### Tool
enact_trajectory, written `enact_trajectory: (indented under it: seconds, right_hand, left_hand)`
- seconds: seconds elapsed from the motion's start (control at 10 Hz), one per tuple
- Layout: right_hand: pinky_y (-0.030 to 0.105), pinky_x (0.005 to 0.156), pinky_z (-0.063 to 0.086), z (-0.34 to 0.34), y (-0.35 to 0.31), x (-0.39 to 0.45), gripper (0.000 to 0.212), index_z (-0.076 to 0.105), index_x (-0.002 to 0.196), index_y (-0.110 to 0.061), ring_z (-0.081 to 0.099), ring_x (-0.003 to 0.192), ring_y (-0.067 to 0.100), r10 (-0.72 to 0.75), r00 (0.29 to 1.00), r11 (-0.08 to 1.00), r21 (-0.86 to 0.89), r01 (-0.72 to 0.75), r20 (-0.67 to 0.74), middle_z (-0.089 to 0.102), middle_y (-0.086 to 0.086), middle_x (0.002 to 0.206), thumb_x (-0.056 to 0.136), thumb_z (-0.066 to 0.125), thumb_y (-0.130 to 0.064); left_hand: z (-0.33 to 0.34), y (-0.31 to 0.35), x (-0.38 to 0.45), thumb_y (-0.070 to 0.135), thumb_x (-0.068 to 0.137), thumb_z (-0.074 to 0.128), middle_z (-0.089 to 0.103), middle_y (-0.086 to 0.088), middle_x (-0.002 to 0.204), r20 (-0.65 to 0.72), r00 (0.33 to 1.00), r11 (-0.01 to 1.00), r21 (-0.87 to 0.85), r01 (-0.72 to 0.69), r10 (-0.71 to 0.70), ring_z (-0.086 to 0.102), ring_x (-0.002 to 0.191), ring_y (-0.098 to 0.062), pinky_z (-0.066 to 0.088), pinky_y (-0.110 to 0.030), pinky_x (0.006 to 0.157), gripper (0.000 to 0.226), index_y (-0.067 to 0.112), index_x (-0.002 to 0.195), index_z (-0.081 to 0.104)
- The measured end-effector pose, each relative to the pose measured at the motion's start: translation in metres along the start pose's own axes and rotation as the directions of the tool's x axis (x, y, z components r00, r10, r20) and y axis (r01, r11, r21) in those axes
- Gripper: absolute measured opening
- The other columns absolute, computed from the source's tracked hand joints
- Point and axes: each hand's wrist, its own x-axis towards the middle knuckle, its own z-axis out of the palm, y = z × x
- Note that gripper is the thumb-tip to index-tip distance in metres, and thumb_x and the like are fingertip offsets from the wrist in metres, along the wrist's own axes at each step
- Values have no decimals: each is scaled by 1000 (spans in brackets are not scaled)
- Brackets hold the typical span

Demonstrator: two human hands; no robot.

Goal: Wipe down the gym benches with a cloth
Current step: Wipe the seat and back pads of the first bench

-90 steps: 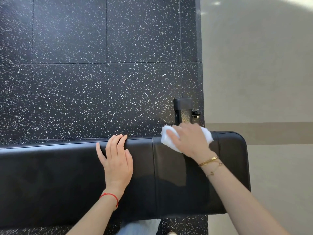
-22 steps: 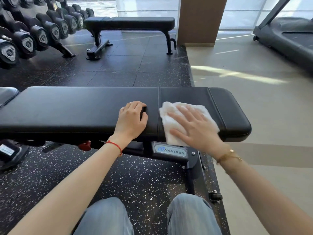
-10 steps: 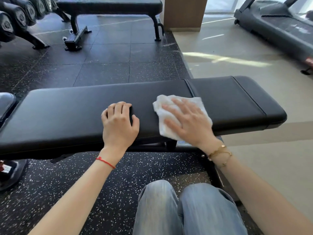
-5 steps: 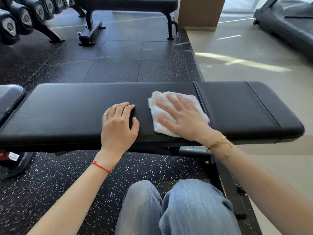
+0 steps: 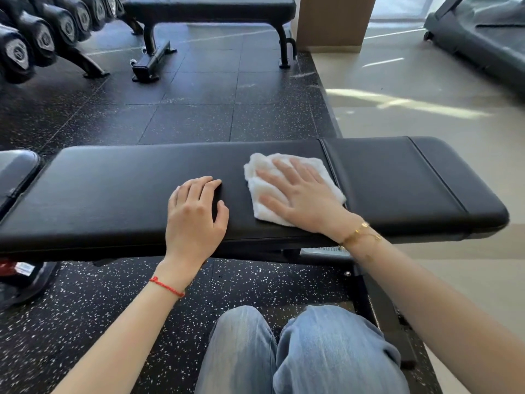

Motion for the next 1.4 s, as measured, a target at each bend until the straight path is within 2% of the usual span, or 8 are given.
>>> enact_trajectory:
  seconds: [0.2,0.3,0.5,0.8,0.9,1.1,1.2,1.4]
  right_hand:
    - [42,120,1,-22,68,-3,63,6,156,-38,8,149,25,331,943,944,7,-331,-14,7,-3,164,100,26,-59]
    - [45,121,0,-23,62,19,62,7,155,-39,5,150,29,344,938,938,37,-345,32,5,-3,164,100,25,-59]
    - [45,122,2,-6,9,-39,65,8,154,-47,6,150,23,50,998,998,29,-49,-29,10,-10,163,92,12,-67]
    - [42,120,2,-19,43,17,62,6,156,-37,7,149,25,284,959,959,11,-284,-11,9,-4,163,100,24,-58]
    - [44,121,2,-17,24,20,63,8,157,-37,7,150,27,220,975,975,10,-220,27,7,-5,164,100,24,-59]
    - [47,117,22,8,-5,-52,64,27,153,-40,28,145,28,-8,985,998,-66,-4,-174,30,-4,159,95,18,-68]
    - [45,114,29,18,4,-82,64,38,150,-32,41,137,30,-54,950,980,-199,-9,-308,39,2,155,97,31,-68]
    - [47,106,34,23,28,-99,67,47,146,-25,47,129,33,114,876,952,-199,-231,-469,49,7,147,98,30,-68]
  left_hand:
    - [1,0,0,33,93,39,61,-5,132,-2,1000,1000,-4,5,-5,51,125,-27,39,-48,110,47,13,129,61]
    - [1,1,0,33,93,39,61,-6,132,-2,1000,1000,-1,6,-6,52,125,-27,39,-48,110,47,13,128,61]
    - [0,0,0,33,93,39,61,-6,132,2,1000,1000,-17,0,0,52,125,-27,39,-48,110,46,12,128,61]
    - [0,1,-1,33,93,39,62,-7,131,-9,1000,1000,-24,0,0,53,124,-28,40,-48,110,47,12,127,62]
    - [0,-1,-1,33,93,39,62,-7,131,-9,1000,1000,-20,-7,6,53,125,-27,39,-48,110,47,12,128,62]
    - [1,3,2,33,91,37,62,-11,129,13,1000,1000,-20,8,-8,53,124,-31,39,-50,110,51,8,126,63]
    - [1,6,3,33,92,38,63,-10,128,8,1000,999,-47,16,-16,52,124,-31,38,-50,110,49,8,126,63]
    - [2,23,4,33,92,40,64,-7,128,6,1000,995,-97,7,-6,52,125,-28,35,-47,112,46,12,125,65]
